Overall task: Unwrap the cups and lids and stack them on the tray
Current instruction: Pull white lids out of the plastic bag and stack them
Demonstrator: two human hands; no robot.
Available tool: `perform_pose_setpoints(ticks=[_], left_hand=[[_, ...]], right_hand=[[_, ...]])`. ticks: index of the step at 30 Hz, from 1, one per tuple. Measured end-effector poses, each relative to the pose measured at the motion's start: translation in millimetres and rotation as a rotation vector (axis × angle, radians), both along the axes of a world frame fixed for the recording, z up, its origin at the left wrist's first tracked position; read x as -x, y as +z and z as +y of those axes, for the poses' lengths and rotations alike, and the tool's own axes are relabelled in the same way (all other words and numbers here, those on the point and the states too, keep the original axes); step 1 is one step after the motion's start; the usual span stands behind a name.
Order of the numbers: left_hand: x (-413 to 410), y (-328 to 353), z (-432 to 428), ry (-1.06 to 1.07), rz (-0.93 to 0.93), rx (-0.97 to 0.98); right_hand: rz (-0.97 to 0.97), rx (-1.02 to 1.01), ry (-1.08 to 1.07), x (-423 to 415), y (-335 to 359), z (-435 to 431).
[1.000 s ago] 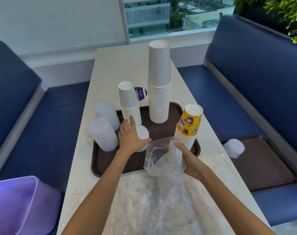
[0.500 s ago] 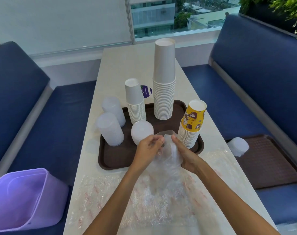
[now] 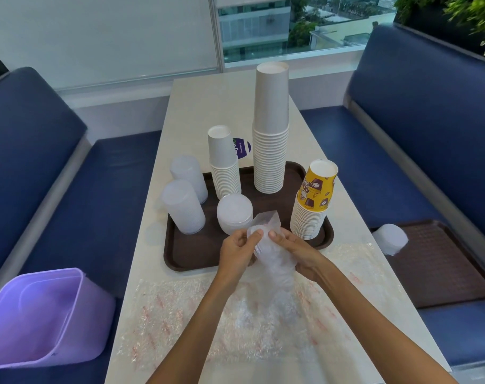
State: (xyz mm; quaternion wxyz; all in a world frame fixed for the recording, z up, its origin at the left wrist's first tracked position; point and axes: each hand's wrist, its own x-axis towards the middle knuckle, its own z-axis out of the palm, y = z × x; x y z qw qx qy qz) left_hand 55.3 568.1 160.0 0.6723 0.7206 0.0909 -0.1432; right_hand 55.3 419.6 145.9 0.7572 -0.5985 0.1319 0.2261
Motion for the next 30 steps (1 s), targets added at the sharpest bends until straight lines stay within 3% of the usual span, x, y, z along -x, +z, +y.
perform_pose_setpoints(ticks=[19,30], left_hand=[[-55.2,12.8,22.6,0.225,-0.028,-0.08],[-113.9,6.4,27.3,0.21,-0.052,-0.359]], right_hand=[[0.067,-0.033,-0.204,-0.4,13.8,-5.9],[0.073,-0.011,-0.213,-7.0,19.8,-9.5]])
